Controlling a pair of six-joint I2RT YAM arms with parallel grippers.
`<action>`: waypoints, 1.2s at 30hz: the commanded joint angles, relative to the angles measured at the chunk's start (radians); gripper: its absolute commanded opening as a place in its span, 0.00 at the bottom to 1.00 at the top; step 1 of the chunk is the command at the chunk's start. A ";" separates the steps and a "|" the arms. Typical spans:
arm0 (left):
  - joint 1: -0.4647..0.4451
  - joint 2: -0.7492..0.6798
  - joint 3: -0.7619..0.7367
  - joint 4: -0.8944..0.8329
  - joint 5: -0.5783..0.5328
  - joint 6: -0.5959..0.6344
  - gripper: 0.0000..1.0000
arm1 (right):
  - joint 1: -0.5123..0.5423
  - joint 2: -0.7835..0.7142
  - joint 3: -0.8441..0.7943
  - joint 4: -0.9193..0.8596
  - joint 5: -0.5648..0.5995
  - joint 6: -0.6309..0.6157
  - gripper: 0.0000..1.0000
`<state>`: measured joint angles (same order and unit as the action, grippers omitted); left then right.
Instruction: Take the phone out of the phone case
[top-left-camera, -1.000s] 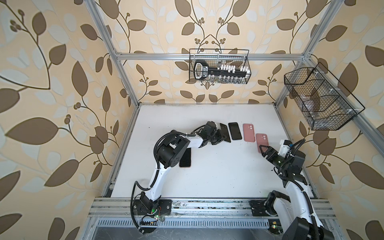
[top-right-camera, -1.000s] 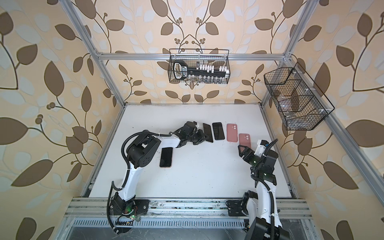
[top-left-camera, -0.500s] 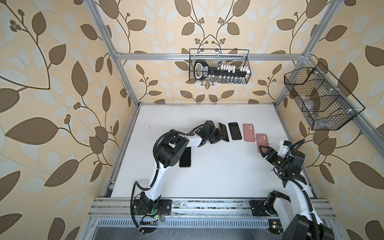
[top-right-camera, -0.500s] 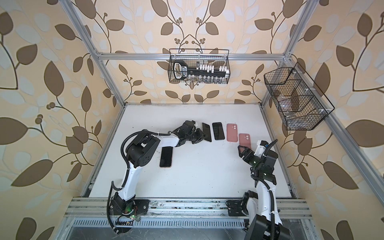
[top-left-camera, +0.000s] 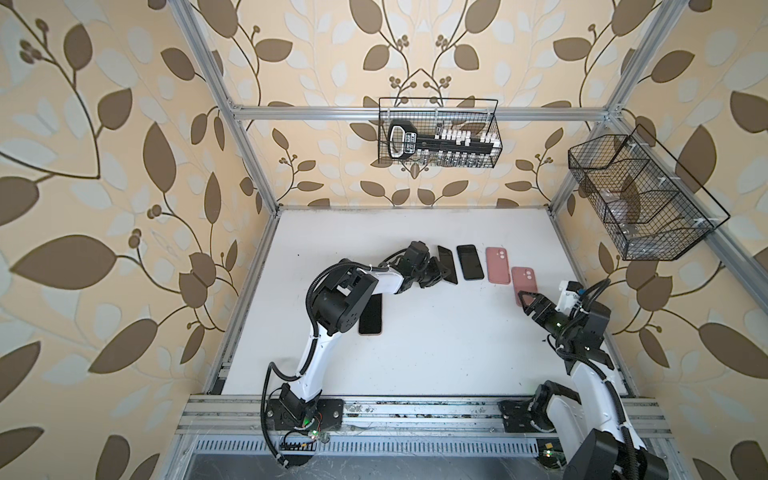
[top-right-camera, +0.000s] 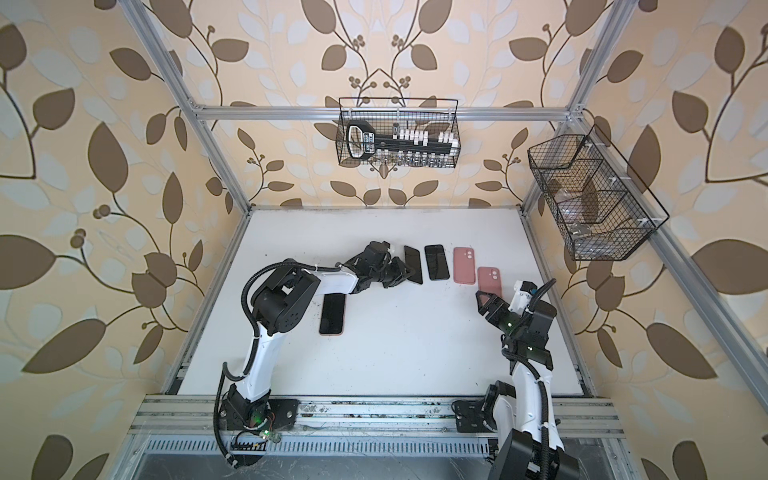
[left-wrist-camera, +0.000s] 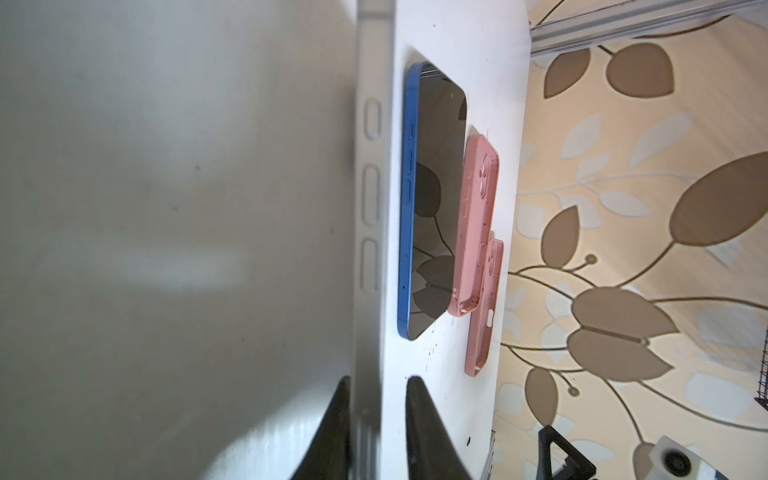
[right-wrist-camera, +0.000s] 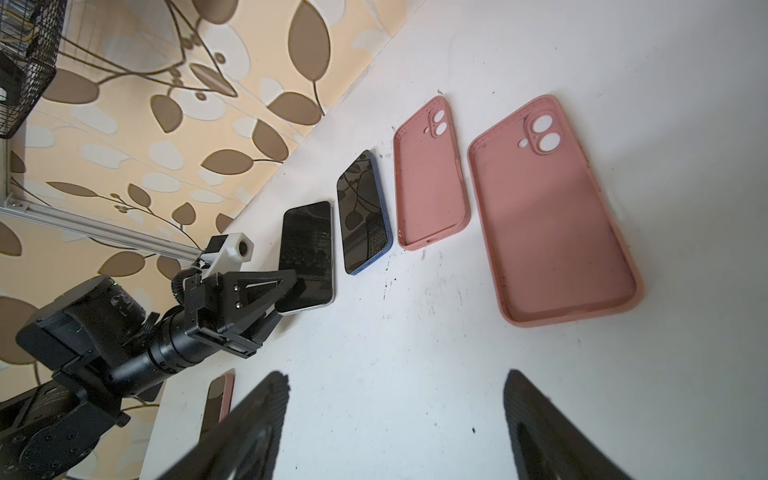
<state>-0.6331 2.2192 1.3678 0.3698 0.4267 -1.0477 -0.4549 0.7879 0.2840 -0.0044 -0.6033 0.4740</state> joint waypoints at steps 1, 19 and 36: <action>0.011 -0.009 -0.009 0.049 -0.009 0.031 0.23 | -0.005 -0.019 -0.018 -0.001 -0.018 -0.008 0.82; 0.013 -0.011 -0.024 -0.037 -0.048 0.075 0.28 | -0.010 -0.029 -0.020 -0.020 -0.026 -0.011 0.83; 0.016 -0.070 -0.052 -0.120 -0.105 0.133 0.49 | -0.002 0.007 0.052 -0.117 -0.029 -0.054 1.00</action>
<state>-0.6327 2.1933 1.3426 0.3168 0.3565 -0.9463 -0.4606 0.7811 0.2932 -0.0841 -0.6178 0.4492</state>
